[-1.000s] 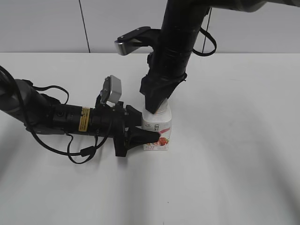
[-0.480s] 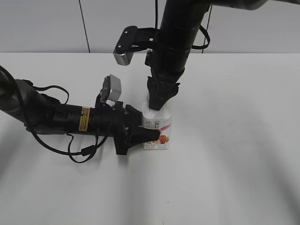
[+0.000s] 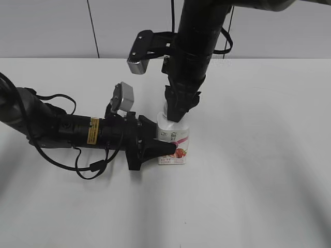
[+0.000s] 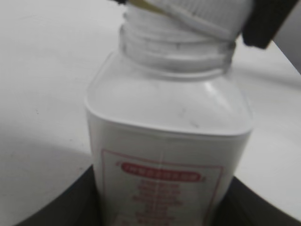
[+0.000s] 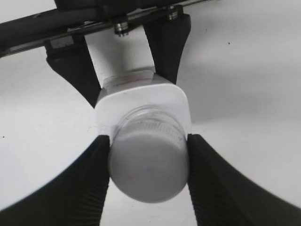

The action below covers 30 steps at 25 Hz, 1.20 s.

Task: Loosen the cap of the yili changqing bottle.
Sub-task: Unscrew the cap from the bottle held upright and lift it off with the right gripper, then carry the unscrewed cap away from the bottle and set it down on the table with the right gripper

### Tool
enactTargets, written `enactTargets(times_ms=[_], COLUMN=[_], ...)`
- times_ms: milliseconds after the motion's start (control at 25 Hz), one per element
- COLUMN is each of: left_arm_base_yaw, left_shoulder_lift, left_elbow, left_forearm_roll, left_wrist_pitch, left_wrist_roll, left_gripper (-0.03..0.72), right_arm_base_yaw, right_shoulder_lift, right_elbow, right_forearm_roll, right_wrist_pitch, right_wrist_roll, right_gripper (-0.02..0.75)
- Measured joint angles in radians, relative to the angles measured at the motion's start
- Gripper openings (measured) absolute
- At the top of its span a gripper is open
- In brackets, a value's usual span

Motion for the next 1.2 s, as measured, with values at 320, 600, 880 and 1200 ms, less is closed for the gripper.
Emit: enactTargets(times_ms=[320,600,880,1200], left_arm_base_yaw=[0.0,0.0,0.0,0.0], left_shoulder_lift=[0.0,0.0,0.0,0.0], left_elbow=[0.0,0.0,0.0,0.0], left_forearm_roll=[0.002,0.009,0.01,0.01], left_wrist_pitch=[0.0,-0.001,-0.001,-0.001], left_wrist_roll=[0.003,0.008,0.009,0.009], left_gripper=[0.365,0.365,0.365,0.365], right_arm_base_yaw=[0.0,-0.002,-0.002,-0.025], right_shoulder_lift=[0.0,0.0,0.0,0.0], right_elbow=[-0.048,-0.131,-0.171,-0.177], right_forearm_roll=[-0.017,-0.043,-0.054,-0.154], right_wrist_pitch=[0.023,0.023,0.023,0.023], right_wrist_roll=[0.032,0.108,0.368,0.625], right_gripper=[0.392,0.391,0.39,0.389])
